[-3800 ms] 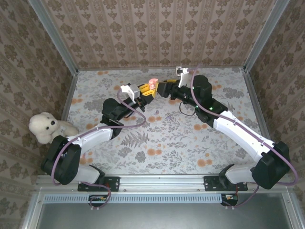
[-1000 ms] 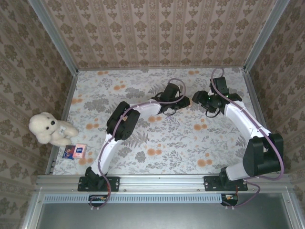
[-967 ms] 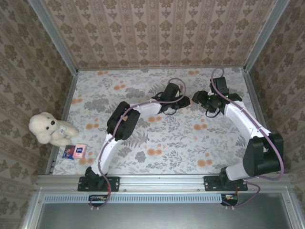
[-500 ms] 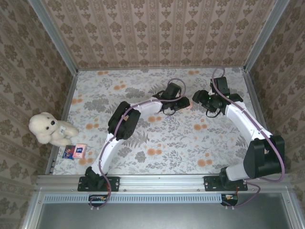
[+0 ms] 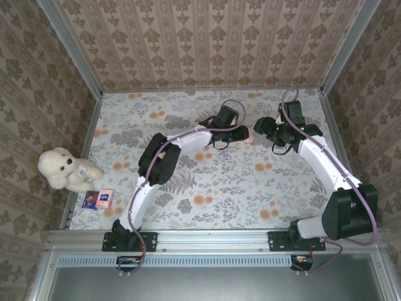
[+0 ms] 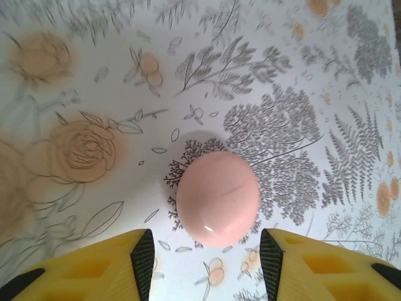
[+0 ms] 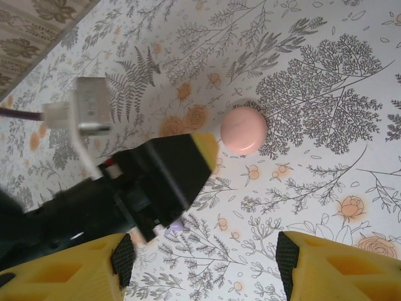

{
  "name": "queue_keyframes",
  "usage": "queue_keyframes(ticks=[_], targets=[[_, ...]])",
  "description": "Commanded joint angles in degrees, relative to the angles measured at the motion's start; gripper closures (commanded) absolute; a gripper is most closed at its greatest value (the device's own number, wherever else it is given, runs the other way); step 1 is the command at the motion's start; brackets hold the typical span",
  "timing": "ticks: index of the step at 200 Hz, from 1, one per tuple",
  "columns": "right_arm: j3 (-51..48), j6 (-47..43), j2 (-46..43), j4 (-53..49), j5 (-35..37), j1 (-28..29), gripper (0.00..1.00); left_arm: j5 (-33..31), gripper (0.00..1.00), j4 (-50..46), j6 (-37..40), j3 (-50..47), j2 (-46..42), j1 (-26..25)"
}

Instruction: Insert wireless bluetooth earbuds into charging case

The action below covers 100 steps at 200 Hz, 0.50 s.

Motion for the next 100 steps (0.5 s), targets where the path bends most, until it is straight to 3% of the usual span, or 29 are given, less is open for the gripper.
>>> queue_keyframes(ticks=[1, 43, 87, 99, 100], targets=[[1.38, 0.11, -0.77, -1.12, 0.25, -0.19, 0.35, -7.06, 0.5, -1.46, 8.38, -2.91, -10.7, 0.53], [1.8, 0.11, 0.52, -0.86, -0.15, 1.59, 0.35, -18.61, 0.36, 1.22, 15.79, -13.78, -22.58, 2.67], [4.38, -0.66, 5.83, -1.25, -0.19, 6.06, 0.35, -20.68, 0.19, 4.73, 10.67, -26.09, -31.09, 10.19], [5.58, -0.92, 7.61, -1.39, 0.09, 8.11, 0.34, -20.03, 0.1, 5.84, 8.19, -29.73, -33.08, 12.81], [5.72, -0.94, 7.69, -1.39, 0.1, 8.31, 0.34, -19.92, 0.05, 5.95, 7.96, -30.05, -33.26, 13.05]])
